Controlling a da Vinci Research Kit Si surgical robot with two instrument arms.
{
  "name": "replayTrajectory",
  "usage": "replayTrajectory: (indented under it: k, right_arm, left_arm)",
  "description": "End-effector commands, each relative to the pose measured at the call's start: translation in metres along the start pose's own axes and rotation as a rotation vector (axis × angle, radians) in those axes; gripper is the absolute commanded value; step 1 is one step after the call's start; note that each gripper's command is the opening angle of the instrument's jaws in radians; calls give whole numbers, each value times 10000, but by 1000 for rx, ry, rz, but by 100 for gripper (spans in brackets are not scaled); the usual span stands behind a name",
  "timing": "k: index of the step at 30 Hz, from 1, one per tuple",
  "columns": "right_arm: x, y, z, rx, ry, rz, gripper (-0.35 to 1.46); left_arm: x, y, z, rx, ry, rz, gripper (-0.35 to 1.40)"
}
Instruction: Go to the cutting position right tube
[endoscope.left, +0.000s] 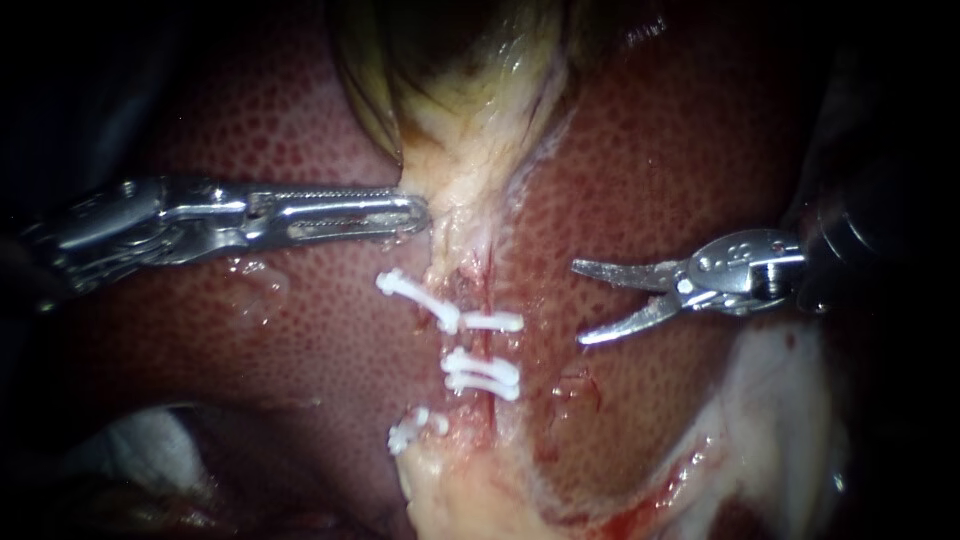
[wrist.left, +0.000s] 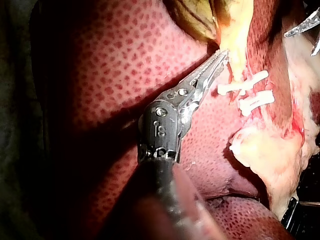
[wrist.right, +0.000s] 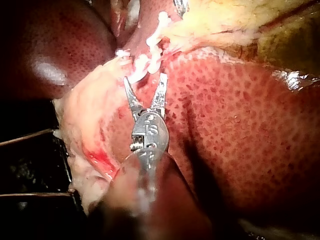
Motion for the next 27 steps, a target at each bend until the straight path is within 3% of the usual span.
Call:
replayTrajectory:
  k: [1, 6, 10, 15, 18, 27]
  right_arm:
    - [0, 0, 0, 0, 0, 0, 143]
    - [0, 0, 0, 0, 0, 0, 143]
    - [-1, 1, 0, 0, 0, 0, 143]
    - [-1, 1, 0, 0, 0, 0, 143]
    - [-1, 1, 1, 0, 0, 0, 143]
    - [-6, 0, 10, 6, 2, -4, 143]
  left_arm:
    - [0, 0, -1, 0, 0, 0, -35]
    - [5, 0, -13, -9, -3, -2, -35]
    - [20, 1, -40, -7, -5, -11, -35]
    - [45, 9, -82, 6, 34, -28, -35]
    - [57, 14, -98, 12, 51, -20, -35]
    - [64, 19, -107, 12, 62, -13, -35]
